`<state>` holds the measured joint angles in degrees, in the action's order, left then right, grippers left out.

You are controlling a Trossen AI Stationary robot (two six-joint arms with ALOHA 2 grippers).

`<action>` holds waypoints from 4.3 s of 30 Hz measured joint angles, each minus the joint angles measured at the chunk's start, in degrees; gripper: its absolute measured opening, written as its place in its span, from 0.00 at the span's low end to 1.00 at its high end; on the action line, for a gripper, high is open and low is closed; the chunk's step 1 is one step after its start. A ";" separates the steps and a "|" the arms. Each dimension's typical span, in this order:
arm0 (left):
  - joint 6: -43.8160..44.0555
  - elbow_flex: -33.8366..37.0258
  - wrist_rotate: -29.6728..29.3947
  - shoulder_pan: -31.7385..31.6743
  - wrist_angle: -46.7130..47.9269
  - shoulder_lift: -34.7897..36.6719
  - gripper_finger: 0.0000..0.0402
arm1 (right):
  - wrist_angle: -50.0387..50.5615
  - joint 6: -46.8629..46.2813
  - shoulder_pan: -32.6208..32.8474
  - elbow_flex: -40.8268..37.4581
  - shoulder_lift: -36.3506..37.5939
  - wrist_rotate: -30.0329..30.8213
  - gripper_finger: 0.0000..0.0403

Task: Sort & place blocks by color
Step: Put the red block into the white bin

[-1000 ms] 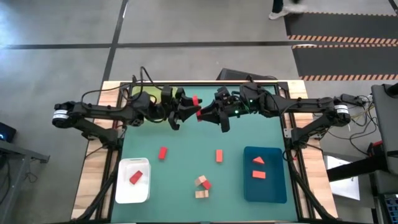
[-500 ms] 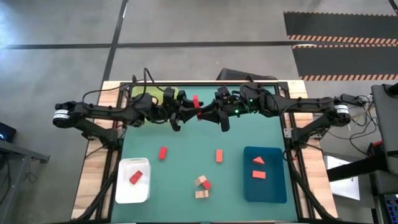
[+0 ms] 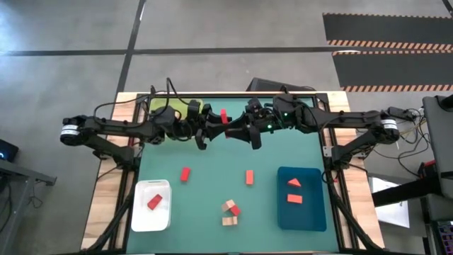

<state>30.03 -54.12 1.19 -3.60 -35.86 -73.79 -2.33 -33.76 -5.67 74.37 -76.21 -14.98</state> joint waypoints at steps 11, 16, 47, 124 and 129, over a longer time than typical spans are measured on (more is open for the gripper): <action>10.02 -1.60 -0.02 -0.02 23.79 5.39 0.33 | 27.62 4.72 0.00 4.67 6.00 0.00 0.65; 21.84 -1.58 0.05 1.04 43.99 9.60 0.33 | 35.47 8.58 0.00 6.68 8.31 0.05 0.61; 75.18 -8.49 5.58 29.72 99.95 11.80 0.31 | 35.06 12.82 0.00 6.88 7.98 3.10 0.57; 89.56 0.80 6.08 50.86 97.29 -4.81 0.31 | 35.04 14.43 0.00 6.84 7.98 3.08 0.57; 89.54 0.80 6.10 50.86 97.14 -4.81 0.31 | 35.04 14.43 0.00 6.84 7.98 3.08 0.57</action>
<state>119.56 -53.32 7.29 47.27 61.28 -78.61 32.71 -19.33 -5.67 81.21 -68.23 -11.90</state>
